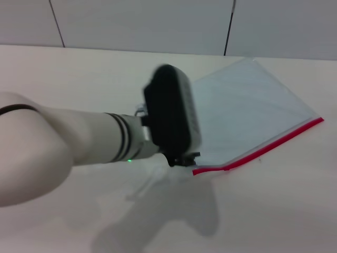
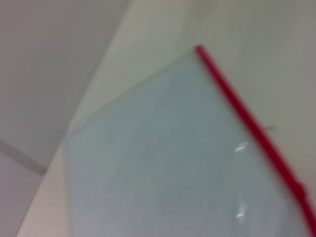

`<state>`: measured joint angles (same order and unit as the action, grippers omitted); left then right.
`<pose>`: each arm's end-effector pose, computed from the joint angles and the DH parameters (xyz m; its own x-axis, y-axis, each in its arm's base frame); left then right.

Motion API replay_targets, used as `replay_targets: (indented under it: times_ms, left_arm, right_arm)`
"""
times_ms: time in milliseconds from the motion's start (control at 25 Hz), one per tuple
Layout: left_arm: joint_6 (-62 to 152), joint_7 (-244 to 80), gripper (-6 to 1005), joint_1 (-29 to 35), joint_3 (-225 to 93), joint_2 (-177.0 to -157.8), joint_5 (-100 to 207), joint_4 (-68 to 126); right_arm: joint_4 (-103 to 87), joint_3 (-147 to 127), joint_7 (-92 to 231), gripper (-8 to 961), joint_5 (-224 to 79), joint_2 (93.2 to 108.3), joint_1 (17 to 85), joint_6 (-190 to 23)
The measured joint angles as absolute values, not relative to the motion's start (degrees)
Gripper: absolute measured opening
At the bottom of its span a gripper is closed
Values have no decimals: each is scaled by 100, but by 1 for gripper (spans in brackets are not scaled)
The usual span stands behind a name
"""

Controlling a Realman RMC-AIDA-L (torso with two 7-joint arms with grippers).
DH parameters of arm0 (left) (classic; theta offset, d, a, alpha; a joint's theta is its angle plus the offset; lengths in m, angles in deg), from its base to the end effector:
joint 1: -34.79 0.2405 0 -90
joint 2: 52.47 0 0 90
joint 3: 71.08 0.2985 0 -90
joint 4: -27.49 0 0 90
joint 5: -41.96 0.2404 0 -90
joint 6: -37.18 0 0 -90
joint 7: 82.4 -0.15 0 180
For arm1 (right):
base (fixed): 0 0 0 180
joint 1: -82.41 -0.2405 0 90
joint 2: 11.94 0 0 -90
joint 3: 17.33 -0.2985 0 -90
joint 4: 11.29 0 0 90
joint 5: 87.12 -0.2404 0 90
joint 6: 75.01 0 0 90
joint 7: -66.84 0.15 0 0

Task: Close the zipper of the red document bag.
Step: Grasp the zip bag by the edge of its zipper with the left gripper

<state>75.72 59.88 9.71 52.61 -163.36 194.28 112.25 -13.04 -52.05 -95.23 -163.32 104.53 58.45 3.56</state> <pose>-0.1631 0.3700 -0.1214 0.9731 -0.0905 -0.2121 -0.1916 -0.8289 -0.5255 0.4251 0.3443 0.0285 0.6224 0.2218 -0.7506 -0.7789 0.0820 -0.6217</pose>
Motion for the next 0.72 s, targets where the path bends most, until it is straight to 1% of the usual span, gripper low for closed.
replay_targets:
  times_ms: [120, 280, 520, 720]
  left_arm:
    - [8226, 5446, 769, 959, 5207, -16620, 19577, 11451]
    - [8732, 5091, 757, 879, 5193, -16822, 19578, 11517]
    - [8807, 4945, 739, 857, 5239, -16846, 19601, 11399]
    - [8498, 4707, 725, 711, 5253, -16862, 19609, 10982]
  right_arm:
    - [-1293, -5205, -9523, 886, -16334, 10452, 5831, 356]
    - [-1303, -5205, -9523, 886, -16316, 10448, 5809, 356]
    - [-1302, -5205, -9523, 884, -16314, 10450, 5806, 356]
    - [-1292, -5205, -9523, 884, -16324, 10455, 5806, 357]
